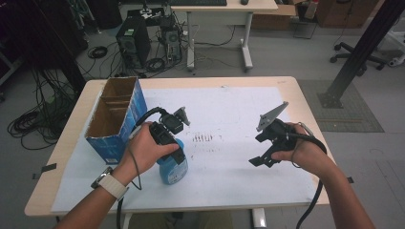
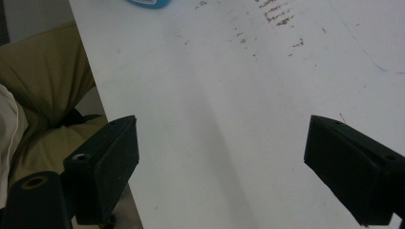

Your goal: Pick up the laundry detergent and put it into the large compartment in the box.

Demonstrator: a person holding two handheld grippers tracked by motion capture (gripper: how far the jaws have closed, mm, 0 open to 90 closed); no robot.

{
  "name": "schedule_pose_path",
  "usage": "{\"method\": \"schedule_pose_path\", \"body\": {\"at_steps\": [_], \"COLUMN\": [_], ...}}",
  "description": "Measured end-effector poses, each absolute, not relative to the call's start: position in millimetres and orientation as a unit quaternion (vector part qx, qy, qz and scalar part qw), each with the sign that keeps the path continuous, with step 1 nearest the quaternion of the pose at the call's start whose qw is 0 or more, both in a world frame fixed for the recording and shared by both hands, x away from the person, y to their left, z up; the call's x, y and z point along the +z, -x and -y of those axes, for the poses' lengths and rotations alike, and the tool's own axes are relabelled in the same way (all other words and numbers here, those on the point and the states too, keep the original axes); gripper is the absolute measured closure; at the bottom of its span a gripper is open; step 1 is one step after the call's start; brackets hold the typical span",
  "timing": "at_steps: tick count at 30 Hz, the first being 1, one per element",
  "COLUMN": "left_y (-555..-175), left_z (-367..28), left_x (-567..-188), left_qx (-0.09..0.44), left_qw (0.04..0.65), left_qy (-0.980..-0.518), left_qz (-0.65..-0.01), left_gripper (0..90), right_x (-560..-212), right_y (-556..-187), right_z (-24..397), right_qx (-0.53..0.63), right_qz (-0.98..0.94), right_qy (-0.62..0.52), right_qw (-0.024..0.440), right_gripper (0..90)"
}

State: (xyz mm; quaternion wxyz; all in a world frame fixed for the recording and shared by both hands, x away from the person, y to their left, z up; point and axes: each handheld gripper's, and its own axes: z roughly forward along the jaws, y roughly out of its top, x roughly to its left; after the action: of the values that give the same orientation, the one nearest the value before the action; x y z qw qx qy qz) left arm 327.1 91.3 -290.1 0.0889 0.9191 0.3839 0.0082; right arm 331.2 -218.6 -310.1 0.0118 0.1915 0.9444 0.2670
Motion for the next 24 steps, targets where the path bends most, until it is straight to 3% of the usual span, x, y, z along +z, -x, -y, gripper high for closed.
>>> {"method": "schedule_pose_path", "body": {"at_steps": [10,24], "left_y": [-325.7,-326.3], "left_z": [-92.0,-91.9], "left_x": [-289.8,-288.4], "left_qx": [0.009,0.008], "left_qw": [0.095,0.092], "left_qy": [-0.919,-0.918], "left_qz": [-0.384,-0.385], "left_gripper": [36.2,37.1], "right_x": [-311.4,-310.6], "right_y": [-331.5,-331.0], "right_z": [218.4,219.6], "right_qx": [0.267,0.267], "right_qz": [-0.944,-0.944], "right_qy": [-0.192,-0.193], "right_qw": [0.011,0.012], "right_gripper": [11.7,11.8]}}
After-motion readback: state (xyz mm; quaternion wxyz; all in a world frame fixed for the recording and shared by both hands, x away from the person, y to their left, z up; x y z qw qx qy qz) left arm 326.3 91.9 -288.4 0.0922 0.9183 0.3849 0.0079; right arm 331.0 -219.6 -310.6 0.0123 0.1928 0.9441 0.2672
